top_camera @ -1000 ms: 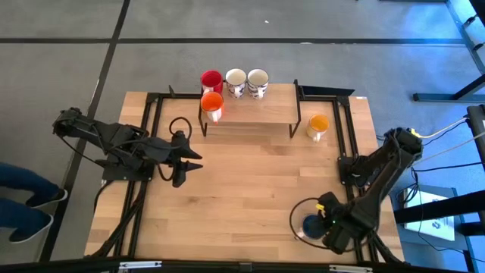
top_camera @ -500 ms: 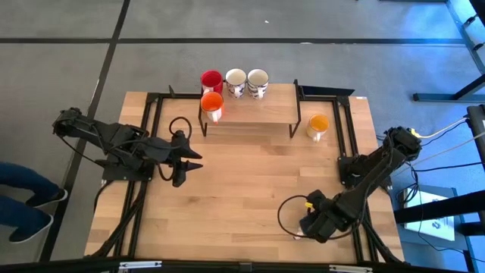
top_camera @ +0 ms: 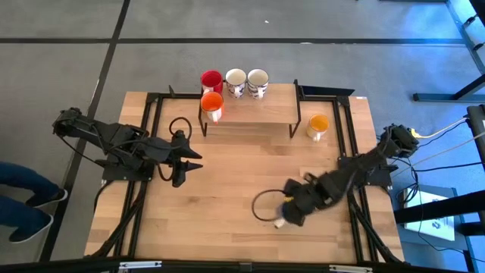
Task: Place coffee mugs
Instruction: Put the blue cup on the shelf
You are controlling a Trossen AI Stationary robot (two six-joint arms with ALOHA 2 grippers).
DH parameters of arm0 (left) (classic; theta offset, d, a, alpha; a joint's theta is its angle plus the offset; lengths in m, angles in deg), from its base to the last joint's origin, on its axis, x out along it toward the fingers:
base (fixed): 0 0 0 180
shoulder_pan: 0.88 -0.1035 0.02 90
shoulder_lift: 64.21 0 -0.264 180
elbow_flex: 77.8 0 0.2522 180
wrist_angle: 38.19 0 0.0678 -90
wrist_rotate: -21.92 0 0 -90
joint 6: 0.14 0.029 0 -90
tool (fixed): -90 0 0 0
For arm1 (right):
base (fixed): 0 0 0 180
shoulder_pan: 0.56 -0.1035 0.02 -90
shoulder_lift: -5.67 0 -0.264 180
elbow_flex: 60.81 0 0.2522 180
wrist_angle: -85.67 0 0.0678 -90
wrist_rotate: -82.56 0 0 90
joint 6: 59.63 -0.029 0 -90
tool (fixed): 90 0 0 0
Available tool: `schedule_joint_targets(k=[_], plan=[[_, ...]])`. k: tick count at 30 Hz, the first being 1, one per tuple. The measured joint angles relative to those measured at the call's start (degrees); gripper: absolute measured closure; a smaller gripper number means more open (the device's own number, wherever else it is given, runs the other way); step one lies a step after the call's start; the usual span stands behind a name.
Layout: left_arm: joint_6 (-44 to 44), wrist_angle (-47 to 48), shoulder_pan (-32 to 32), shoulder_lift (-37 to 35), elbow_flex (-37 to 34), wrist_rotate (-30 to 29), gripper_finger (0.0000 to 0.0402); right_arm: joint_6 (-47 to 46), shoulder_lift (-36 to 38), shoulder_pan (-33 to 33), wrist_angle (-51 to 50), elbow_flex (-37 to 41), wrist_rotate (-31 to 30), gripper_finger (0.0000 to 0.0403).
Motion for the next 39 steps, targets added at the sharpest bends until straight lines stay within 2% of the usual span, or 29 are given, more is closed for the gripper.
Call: schedule_joint_targets(k=[6, 10, 12, 16, 26, 32, 39], plan=[[1.46, -0.01, 0.00, 0.00, 0.00, 0.04, 0.0257, 30.83, -0.48, 13.23, 0.53, -3.25, -0.09, 0.0400], [1.48, -0.04, 0.00, -0.02, 0.00, 0.04, 0.0257, 50.25, -2.08, 19.82, 1.08, -4.79, 0.89, 0.0401], [1.48, -0.06, 0.02, -0.02, 0.00, 0.04, 0.0257, 57.58, -3.34, 22.30, 1.31, -6.24, 2.12, 0.0401], [1.45, -0.21, 0.02, -0.02, 0.00, 0.04, 0.0257, 66.10, -7.00, 26.03, -0.27, -9.59, 4.42, 0.0402], [1.45, -0.13, 0.02, 0.00, 0.00, 0.07, 0.0257, 69.32, -18.11, 29.92, -5.60, -16.50, 7.48, 0.0402], [1.45, -0.07, 0.02, -0.02, 0.00, 0.62, 0.0257, 69.96, -19.06, 29.83, -6.13, -18.00, 7.80, 0.0401], [1.45, -0.09, 0.02, -0.02, 0.00, 1.37, 0.0257, 68.94, -19.08, 29.81, -6.26, -18.00, 7.53, 0.0374]])
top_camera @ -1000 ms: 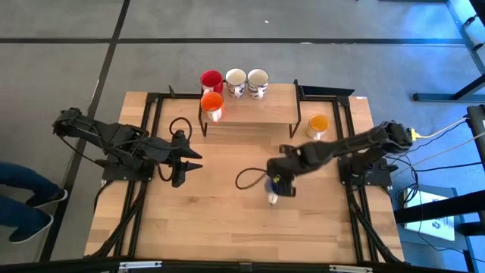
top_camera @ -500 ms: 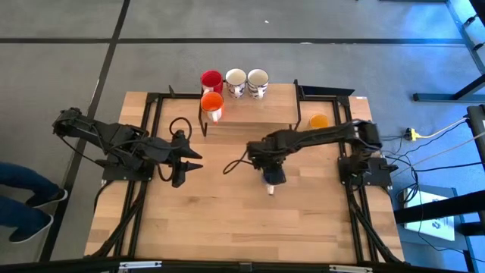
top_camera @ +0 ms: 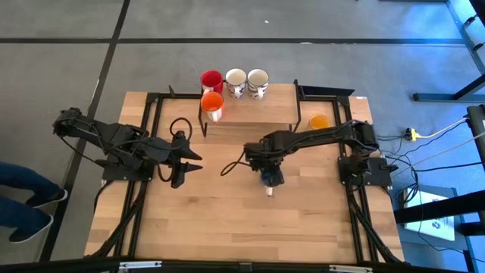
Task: Place coffee mugs
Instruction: Put the blue cup on the shelf
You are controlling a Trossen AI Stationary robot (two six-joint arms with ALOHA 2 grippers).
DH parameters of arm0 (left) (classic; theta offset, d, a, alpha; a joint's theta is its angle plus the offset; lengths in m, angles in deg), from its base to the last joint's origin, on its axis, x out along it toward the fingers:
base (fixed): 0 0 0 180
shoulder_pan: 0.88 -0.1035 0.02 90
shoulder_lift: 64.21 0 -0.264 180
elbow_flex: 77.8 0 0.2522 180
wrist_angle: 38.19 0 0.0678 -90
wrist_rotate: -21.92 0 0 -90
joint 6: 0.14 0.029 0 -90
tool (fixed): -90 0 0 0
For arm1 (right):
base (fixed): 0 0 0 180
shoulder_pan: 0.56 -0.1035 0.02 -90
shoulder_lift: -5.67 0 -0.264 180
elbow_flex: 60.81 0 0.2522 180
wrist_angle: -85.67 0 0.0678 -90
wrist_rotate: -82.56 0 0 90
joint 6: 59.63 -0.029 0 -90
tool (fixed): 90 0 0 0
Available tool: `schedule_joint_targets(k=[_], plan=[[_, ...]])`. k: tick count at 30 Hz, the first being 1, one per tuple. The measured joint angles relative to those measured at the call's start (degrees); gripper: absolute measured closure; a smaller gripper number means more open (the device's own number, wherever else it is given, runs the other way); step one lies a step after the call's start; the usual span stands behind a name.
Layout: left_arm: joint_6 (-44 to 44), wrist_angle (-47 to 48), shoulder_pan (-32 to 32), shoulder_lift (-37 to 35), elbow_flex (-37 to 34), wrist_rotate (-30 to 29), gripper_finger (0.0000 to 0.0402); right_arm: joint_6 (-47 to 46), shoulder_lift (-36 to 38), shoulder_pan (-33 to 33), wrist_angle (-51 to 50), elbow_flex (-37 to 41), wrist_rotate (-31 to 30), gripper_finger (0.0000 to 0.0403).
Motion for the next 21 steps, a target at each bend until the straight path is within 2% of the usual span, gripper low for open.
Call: schedule_joint_targets(k=[6, 12, 17, 19, 21], plan=[[0.34, 0.00, 0.00, 0.00, 0.00, 0.00, 0.0257, -2.17, -0.02, -0.03, -0.83, -0.69, -1.78, 0.0351], [1.37, 0.00, 0.00, 0.00, 0.00, -0.02, 0.0257, -9.17, 0.15, -0.03, -9.37, -9.97, -2.09, 0.0315], [1.55, 0.00, 0.00, 0.00, 0.00, -0.02, 0.0257, -26.70, 0.80, -2.80, -14.16, -18.99, 1.07, 0.0293], [1.55, -0.02, 0.00, 0.00, 0.00, -0.02, 0.0257, -34.93, 2.30, -6.86, -12.83, -20.45, -0.15, 0.0288], [1.52, 0.02, 0.00, 0.00, 0.00, -0.02, 0.0257, -43.61, 3.68, -11.75, -12.53, -20.57, -4.45, 0.0284]])
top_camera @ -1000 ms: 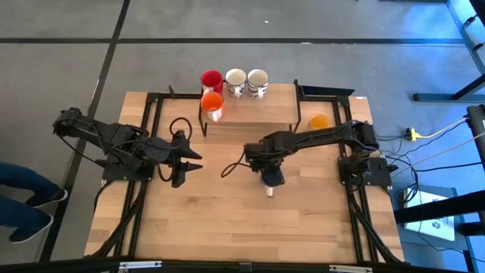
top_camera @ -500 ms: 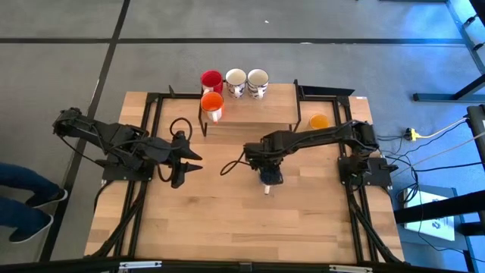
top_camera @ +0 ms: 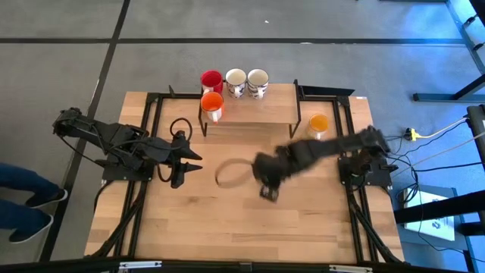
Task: Place coffee mugs
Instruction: Put the blue cup on the shelf
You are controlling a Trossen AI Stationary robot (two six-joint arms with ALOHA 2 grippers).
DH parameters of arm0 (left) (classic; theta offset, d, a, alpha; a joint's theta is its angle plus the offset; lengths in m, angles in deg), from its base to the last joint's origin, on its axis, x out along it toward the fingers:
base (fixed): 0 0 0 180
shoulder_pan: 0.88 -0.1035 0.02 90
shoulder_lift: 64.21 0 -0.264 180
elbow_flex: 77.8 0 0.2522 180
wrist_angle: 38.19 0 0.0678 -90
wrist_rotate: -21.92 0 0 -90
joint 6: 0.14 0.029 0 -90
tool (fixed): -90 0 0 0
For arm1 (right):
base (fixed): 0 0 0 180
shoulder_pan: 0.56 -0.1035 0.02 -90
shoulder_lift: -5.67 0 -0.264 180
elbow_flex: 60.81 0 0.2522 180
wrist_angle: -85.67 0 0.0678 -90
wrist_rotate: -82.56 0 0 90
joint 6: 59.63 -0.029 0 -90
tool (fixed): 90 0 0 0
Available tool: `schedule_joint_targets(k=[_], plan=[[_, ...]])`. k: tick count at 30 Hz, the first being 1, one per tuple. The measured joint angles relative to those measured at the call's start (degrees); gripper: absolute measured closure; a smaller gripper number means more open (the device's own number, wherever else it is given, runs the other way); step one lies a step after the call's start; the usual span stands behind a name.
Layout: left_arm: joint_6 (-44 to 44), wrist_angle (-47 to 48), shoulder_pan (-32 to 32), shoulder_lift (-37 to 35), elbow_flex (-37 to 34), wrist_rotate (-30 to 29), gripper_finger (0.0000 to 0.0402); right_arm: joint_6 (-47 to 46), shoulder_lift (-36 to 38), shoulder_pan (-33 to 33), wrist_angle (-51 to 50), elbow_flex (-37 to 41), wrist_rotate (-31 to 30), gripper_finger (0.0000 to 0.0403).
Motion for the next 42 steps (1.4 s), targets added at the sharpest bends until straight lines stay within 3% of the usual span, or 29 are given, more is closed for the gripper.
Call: schedule_joint_targets(k=[6, 12, 17, 27, 31, 38, 42], plan=[[-1.46, -0.02, 0.02, 0.00, 0.00, 0.11, 0.0257, -27.93, 0.45, -13.36, -0.58, 0.23, -12.56, 0.0267], [-1.76, -0.04, 0.02, 0.00, 0.00, 0.11, 0.0257, -55.22, 0.41, -22.91, 1.92, 3.44, -21.48, 0.0190], [-2.02, -0.04, 0.02, 0.00, 0.00, 0.04, 0.0257, -68.92, -0.47, -28.24, 7.53, 8.53, -33.55, 0.0141], [-2.15, -0.04, 0.02, 0.01, 0.00, 0.04, 0.0257, -70.24, -0.75, -27.95, 19.45, 18.17, -35.65, 0.0137], [-3.27, -0.05, 0.01, 0.01, 0.00, 0.09, 0.0257, -71.48, -2.65, -27.67, 27.14, 21.89, -40.81, 0.0138], [-3.18, 0.02, 0.00, 0.02, 0.00, -0.02, 0.0257, -72.85, -10.43, -27.63, 25.89, 22.10, -42.65, 0.0139], [-3.02, 0.01, 0.00, 0.02, 0.00, -0.24, 0.0257, -79.27, -13.78, -27.60, 19.18, 22.09, -43.79, 0.0139]])
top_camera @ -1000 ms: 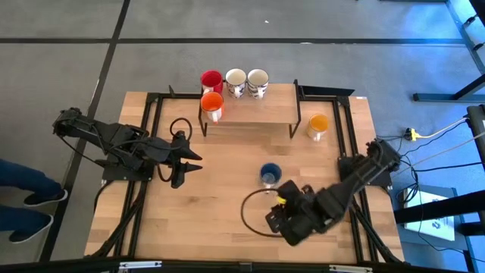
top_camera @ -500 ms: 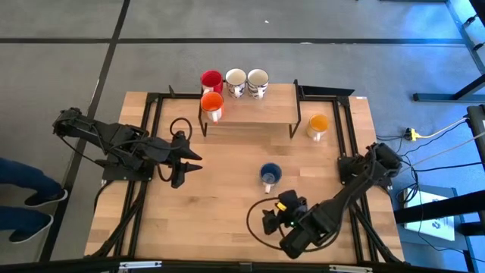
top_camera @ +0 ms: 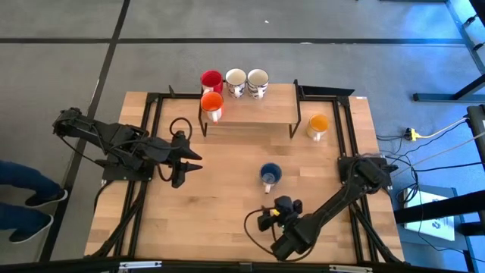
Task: Place coffee mugs
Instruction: Put the blue cup on the shelf
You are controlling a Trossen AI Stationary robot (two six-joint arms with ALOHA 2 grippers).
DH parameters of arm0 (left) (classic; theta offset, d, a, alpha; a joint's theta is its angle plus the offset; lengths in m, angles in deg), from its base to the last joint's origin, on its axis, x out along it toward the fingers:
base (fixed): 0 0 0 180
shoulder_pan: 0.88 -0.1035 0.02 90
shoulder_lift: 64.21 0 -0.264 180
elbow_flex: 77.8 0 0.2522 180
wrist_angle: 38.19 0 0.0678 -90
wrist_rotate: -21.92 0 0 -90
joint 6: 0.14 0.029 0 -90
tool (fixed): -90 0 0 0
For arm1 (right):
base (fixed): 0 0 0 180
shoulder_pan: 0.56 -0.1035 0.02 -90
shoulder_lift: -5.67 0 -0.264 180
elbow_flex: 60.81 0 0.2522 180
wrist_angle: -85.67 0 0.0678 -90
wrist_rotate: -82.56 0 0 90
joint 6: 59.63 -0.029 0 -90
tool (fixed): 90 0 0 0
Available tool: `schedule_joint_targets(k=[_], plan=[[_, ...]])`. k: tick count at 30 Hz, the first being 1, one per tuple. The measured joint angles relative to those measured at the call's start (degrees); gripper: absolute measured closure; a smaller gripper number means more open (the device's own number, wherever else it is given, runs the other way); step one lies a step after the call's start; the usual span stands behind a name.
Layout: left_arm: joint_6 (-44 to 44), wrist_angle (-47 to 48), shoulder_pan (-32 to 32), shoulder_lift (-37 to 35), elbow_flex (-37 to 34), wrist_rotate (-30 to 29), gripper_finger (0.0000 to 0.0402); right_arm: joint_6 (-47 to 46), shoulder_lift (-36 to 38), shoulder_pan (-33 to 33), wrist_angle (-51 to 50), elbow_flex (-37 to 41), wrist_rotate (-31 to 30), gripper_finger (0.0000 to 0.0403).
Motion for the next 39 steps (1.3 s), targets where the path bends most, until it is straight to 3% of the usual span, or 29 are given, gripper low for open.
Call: schedule_joint_targets(k=[6, 13, 22, 26, 34, 39], plan=[[1.51, 0.74, 0.00, -0.01, 0.00, -2.56, 0.0257, -10.81, -3.38, 0.00, -11.82, 0.01, -1.50, 0.0139], [1.53, 1.27, 0.00, 0.00, 0.00, -3.08, 0.0257, -6.50, -5.33, 0.63, -3.58, -0.06, -4.23, 0.0139], [4.50, 1.32, 0.00, -0.01, 0.00, -7.71, 0.0257, -2.86, -6.24, 6.91, -3.66, -0.06, -3.73, 0.0139], [4.52, 1.32, 0.00, 0.00, 0.00, -8.82, 0.0257, -5.21, -6.24, 8.73, -6.40, -0.06, 1.27, 0.0139], [4.50, 1.31, 0.00, 0.00, 0.00, -8.72, 0.0257, -13.01, -6.22, 5.39, -19.02, -0.14, 2.20, 0.0139], [4.50, 1.32, 0.00, 0.00, 0.00, -8.65, 0.0257, -9.98, -6.22, 2.99, -16.87, -0.18, -4.25, 0.0139]])
